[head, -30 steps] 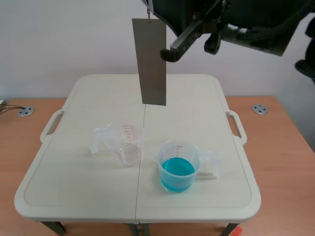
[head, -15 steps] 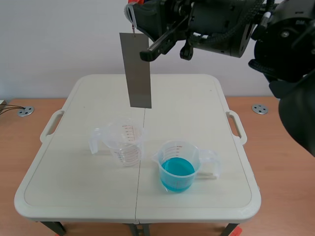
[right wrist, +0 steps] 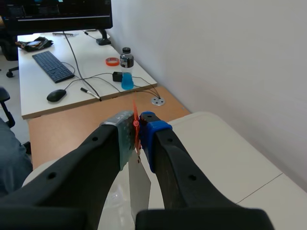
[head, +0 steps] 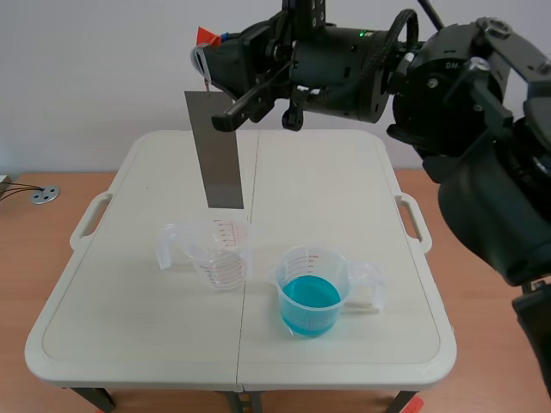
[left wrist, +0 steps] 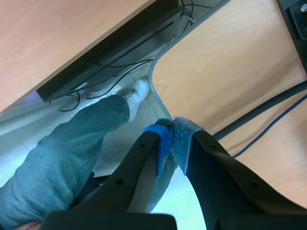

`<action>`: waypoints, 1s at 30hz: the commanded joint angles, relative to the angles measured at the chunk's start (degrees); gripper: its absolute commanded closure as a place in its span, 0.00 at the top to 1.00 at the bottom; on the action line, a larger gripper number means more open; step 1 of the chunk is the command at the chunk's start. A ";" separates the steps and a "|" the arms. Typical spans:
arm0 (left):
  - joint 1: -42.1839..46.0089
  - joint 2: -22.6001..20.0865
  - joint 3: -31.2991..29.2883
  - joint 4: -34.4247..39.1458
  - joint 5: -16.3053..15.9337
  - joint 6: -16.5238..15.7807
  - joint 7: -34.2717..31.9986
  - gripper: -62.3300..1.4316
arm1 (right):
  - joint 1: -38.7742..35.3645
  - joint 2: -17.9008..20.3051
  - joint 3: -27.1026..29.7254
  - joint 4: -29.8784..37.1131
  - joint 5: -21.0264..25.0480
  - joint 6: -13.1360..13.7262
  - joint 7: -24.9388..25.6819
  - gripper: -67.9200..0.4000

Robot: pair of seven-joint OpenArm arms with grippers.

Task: Hold the metal plate by the orange handle, dip it into the blue solution, take it out and point at it, then put the plate back in the beaker on the left.
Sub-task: 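Put the plate into the left beaker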

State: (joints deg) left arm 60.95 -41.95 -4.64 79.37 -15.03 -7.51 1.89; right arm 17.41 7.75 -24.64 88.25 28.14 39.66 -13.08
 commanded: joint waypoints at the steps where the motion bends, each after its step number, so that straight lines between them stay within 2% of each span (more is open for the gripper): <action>1: -0.02 0.04 -0.17 0.76 -0.35 0.00 -0.39 0.05 | 1.81 -0.79 -0.39 -0.24 0.98 -0.22 0.76 0.03; 14: -0.04 0.04 -0.17 0.76 -0.35 0.00 -0.37 0.05 | 1.79 -3.52 -0.74 -6.38 0.61 -0.20 0.74 0.03; 30: -0.04 0.04 -0.17 0.76 -0.35 0.02 -0.37 0.05 | 1.75 -3.63 -1.31 -11.30 0.66 -0.20 1.29 0.03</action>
State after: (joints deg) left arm 60.95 -41.93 -4.64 79.37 -15.03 -7.53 1.87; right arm 17.45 4.43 -25.80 77.03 27.92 39.66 -13.06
